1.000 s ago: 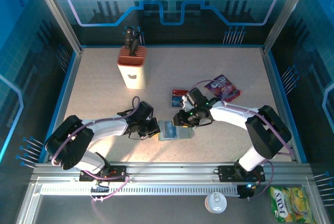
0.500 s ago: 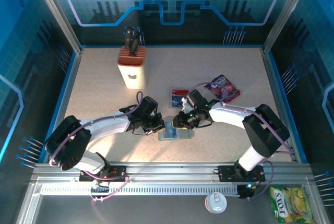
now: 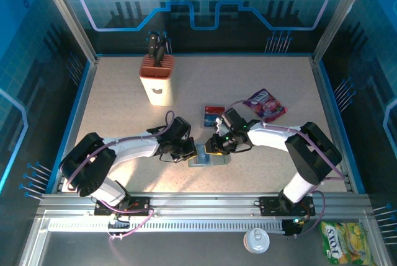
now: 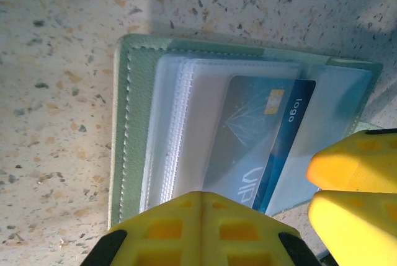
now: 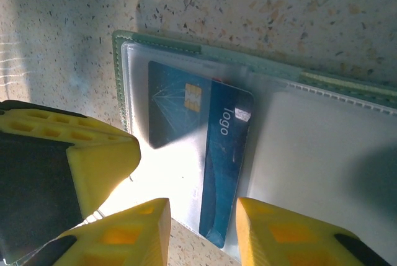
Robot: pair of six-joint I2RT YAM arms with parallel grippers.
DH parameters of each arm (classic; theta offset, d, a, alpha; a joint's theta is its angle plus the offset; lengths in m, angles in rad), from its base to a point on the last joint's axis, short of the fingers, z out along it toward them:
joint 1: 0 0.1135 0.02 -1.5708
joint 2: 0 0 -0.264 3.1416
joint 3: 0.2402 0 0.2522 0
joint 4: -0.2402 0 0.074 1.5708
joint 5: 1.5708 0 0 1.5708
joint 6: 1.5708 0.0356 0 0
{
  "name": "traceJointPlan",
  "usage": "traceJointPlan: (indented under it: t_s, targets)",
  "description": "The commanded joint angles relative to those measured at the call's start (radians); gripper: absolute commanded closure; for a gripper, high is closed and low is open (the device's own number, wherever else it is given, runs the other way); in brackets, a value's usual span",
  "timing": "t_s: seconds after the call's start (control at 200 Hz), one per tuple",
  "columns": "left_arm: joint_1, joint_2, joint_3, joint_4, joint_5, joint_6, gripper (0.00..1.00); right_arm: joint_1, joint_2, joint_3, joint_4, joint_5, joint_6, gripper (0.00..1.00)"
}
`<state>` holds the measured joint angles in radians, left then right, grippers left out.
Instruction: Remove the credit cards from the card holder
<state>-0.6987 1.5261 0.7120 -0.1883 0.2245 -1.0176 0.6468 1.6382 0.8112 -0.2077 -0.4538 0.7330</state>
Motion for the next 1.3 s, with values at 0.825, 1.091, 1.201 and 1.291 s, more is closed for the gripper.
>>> traceJointPlan:
  t_s: [0.825,1.091,1.201,1.291]
  targets:
    - [-0.005,0.052,0.017,-0.066,-0.021,0.042,1.00,-0.009,0.052,-0.034,0.108,-0.085,0.040,0.70]
    - [-0.005,0.063,0.024,-0.070,-0.020,0.046,1.00,-0.010,0.036,-0.020,0.102,-0.089,0.044,0.73]
    - [-0.004,0.064,0.024,-0.072,-0.021,0.048,1.00,-0.012,0.034,-0.018,0.094,-0.078,0.042,0.76]
    - [-0.004,0.065,0.026,-0.074,-0.024,0.048,1.00,-0.016,0.032,-0.020,0.090,-0.072,0.041,0.77]
